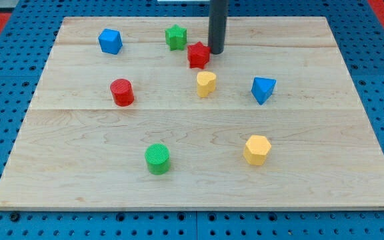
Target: Move yellow heart to the down and left slightly
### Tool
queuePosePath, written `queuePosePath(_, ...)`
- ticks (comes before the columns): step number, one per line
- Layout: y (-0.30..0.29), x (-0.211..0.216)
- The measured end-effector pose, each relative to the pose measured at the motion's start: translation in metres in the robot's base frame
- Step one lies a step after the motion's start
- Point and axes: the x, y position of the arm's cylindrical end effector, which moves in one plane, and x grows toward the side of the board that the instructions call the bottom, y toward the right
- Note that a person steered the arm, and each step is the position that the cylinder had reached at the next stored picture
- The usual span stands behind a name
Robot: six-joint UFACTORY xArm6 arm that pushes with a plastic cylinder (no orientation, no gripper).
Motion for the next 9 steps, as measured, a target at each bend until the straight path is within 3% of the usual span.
queuePosePath(1, -0.026, 0.037)
queuePosePath(2, 0.022, 0.046)
queuePosePath(3, 0.021, 0.062)
queuePosePath(4, -0.023, 0.11)
queuePosePath(5, -0.061, 0.122)
queuePosePath(6, -0.044, 0.124)
queuePosePath(7, -0.047, 0.157)
queuePosePath(8, -0.08, 0.165)
queuePosePath(9, -0.176, 0.165)
